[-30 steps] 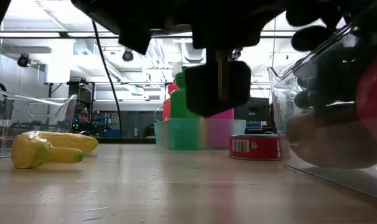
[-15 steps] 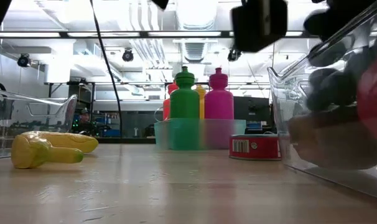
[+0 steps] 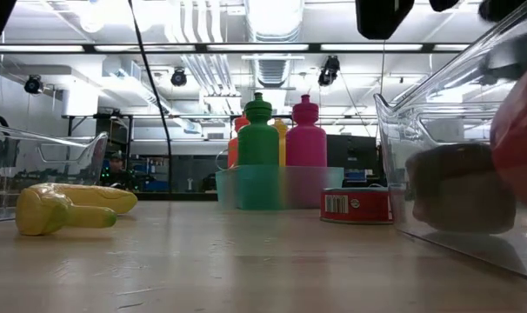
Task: Pick & Place Food Item
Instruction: Put the black grapes into the bottom transparent bin, then put the yellow banana into the bottom transparent bin
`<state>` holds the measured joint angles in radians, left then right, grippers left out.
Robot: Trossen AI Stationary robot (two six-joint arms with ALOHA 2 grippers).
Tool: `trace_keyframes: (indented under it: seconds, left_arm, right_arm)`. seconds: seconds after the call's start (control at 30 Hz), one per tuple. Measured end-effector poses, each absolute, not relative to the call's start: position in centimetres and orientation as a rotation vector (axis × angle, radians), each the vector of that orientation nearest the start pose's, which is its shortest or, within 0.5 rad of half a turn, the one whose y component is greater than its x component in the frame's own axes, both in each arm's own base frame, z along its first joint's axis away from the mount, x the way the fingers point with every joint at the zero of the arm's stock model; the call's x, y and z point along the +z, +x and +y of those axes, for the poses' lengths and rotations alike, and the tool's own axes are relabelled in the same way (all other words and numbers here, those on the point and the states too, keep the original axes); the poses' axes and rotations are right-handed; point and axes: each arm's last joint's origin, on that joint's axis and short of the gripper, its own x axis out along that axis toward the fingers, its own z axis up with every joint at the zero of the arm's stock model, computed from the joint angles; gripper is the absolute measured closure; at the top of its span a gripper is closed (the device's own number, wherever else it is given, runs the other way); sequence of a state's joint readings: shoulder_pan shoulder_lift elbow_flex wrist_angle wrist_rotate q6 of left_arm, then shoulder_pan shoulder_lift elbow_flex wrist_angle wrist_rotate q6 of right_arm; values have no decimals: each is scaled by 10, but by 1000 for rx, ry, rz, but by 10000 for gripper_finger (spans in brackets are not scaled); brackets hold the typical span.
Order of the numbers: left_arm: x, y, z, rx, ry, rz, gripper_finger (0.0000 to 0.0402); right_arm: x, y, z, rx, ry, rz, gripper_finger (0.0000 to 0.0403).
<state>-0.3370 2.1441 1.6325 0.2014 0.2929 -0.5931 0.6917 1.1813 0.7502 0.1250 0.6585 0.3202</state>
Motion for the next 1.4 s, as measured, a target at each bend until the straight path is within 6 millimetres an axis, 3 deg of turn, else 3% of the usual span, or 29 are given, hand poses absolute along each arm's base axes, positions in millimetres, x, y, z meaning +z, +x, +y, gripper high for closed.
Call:
trace_keyframes:
  seconds: [0.53, 0.67, 0.9, 1.03, 1.17, 1.4]
  left_arm:
    - [224, 466, -174, -512, -542, 506, 321]
    - [224, 466, -174, -517, -543, 508, 280]
    - [223, 466, -174, -526, -544, 511, 156]
    - [223, 466, -174, -526, -544, 512, 106]
    - [223, 466, -174, -526, -544, 512, 80]
    - [224, 465, -174, -522, -543, 524, 75]
  right_arm:
    - [274, 207, 149, 0, 134, 236, 203]
    - [274, 207, 149, 0, 134, 236, 203]
    - [274, 207, 149, 1, 134, 236, 203]
    - [274, 207, 149, 1, 134, 236, 203]
    - [274, 207, 149, 1, 134, 236, 203]
    - [274, 207, 149, 1, 134, 236, 203]
